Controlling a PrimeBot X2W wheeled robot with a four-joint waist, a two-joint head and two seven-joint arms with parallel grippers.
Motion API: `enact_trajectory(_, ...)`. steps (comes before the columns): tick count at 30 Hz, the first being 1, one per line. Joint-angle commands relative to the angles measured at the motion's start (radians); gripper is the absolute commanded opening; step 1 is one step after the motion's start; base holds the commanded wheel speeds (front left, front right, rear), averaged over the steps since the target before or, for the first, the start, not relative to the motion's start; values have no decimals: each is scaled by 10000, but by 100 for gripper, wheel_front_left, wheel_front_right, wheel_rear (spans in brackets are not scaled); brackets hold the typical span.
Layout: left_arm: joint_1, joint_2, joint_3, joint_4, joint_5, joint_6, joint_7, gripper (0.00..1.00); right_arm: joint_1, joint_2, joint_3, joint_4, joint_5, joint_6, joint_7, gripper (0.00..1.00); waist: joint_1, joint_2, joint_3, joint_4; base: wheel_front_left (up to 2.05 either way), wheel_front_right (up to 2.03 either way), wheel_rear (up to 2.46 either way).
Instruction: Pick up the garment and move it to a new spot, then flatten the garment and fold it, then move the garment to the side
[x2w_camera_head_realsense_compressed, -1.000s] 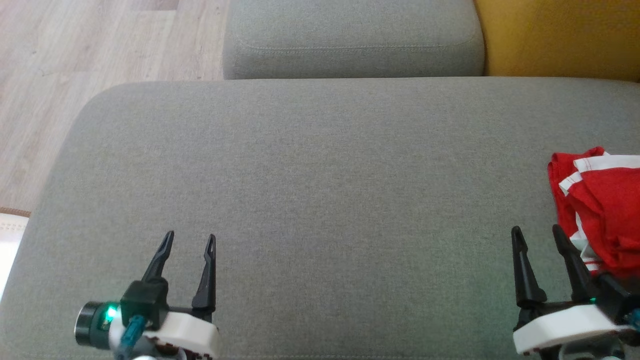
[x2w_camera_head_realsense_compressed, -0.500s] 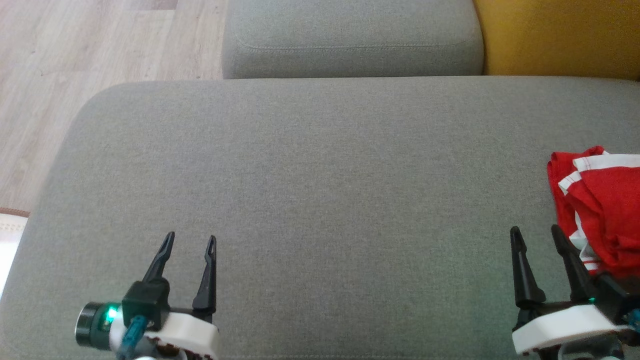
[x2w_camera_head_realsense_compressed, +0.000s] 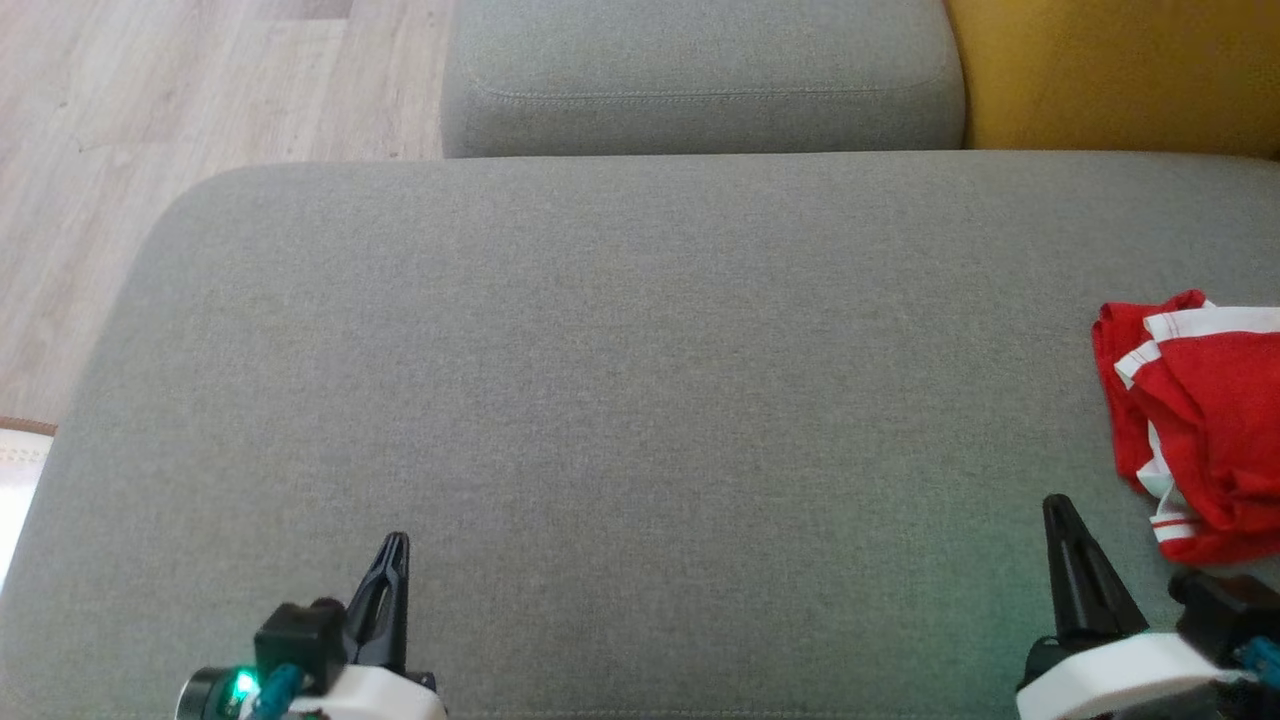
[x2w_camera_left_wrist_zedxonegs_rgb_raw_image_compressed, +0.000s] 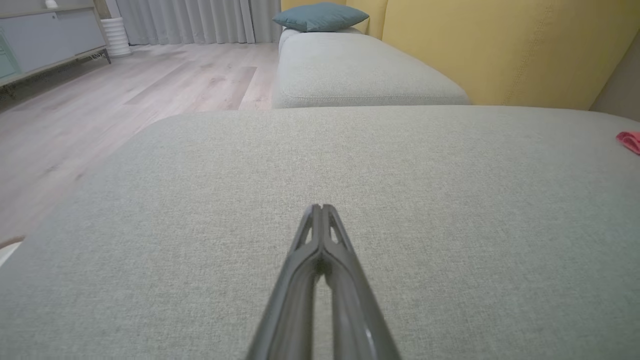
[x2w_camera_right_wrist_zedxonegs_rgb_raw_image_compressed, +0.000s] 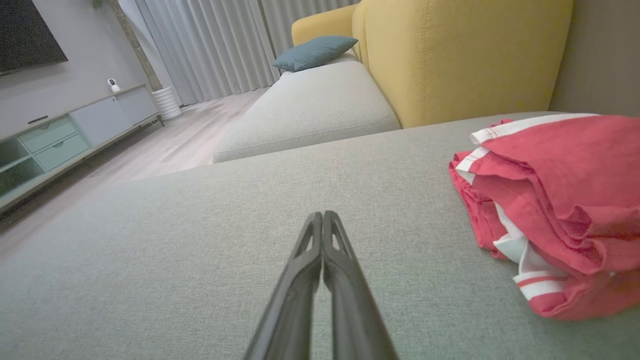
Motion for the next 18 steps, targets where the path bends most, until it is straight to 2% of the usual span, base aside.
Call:
enact_trajectory(1, -467, 48, 195, -291, -300, -81, 47, 0, -308, -64, 2, -259, 328, -4, 16, 0, 0, -1, 2, -8, 0, 0, 0)
enact_trajectory(18, -728, -57, 658, -90, -2260, -507, 407, 0, -688, -162, 28, 83, 2263, -10, 94, 0, 0, -1, 31, -93, 0, 0, 0)
